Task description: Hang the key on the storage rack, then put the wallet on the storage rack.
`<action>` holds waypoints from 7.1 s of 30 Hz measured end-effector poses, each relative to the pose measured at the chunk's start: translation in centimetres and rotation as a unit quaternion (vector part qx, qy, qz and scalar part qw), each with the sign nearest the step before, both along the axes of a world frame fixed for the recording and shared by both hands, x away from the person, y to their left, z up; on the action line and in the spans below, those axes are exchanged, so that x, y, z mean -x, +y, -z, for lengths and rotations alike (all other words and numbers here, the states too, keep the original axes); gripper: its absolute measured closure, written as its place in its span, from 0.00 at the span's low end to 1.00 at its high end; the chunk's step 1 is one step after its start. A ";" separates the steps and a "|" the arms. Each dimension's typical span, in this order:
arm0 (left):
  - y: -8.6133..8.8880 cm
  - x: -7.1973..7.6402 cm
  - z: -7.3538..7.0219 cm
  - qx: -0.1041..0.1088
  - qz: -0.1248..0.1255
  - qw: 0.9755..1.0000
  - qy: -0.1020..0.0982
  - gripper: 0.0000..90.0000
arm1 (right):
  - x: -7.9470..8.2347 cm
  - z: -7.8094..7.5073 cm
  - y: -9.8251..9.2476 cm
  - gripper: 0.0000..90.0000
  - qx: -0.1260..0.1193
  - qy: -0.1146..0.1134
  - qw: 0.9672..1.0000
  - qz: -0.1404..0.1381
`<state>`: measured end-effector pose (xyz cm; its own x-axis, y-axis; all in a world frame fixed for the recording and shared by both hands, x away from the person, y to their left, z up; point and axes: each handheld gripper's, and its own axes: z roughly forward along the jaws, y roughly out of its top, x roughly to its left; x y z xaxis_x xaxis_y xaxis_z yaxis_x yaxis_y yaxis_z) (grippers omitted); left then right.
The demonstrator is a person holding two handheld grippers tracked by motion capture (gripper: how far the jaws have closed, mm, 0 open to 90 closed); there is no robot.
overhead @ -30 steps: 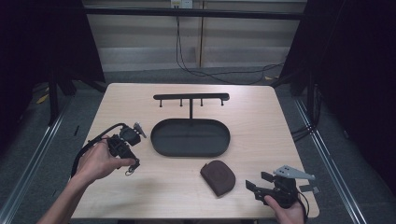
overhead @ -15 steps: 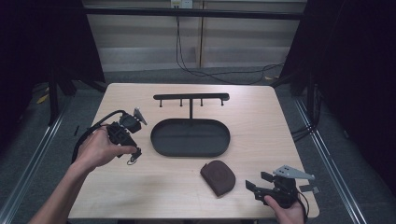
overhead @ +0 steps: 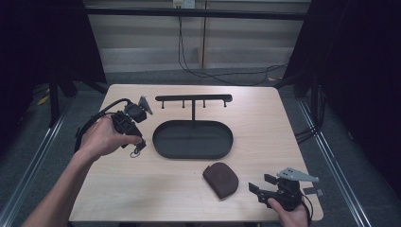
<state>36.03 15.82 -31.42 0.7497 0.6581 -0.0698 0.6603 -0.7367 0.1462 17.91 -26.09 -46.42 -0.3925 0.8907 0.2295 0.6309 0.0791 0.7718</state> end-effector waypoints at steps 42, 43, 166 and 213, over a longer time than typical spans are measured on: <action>-4.5 -6.5 -4.8 0.007 -0.008 1.000 -0.009 0.76 | 0.1 0.0 -0.1 0.28 -0.006 -0.002 1.000 -0.004; -4.7 -6.6 -4.8 0.004 -0.008 1.000 -0.011 0.76 | 0.1 0.0 -0.1 0.28 -0.007 -0.002 1.000 -0.005; -4.4 -12.2 -4.6 -0.002 -0.096 0.994 -0.045 0.76 | 0.1 0.0 0.1 0.28 -0.010 0.000 1.000 -0.018; 3.7 -2.7 1.3 0.085 -0.069 0.991 -0.082 0.35 | -0.3 0.2 0.2 0.28 -0.006 0.009 1.000 -0.012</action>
<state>38.73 19.55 -32.69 0.6636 0.7445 -0.0730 0.7105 -0.5968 0.3730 18.24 -25.91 -46.61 -0.4090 0.8784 0.2471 0.6422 0.0847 0.7619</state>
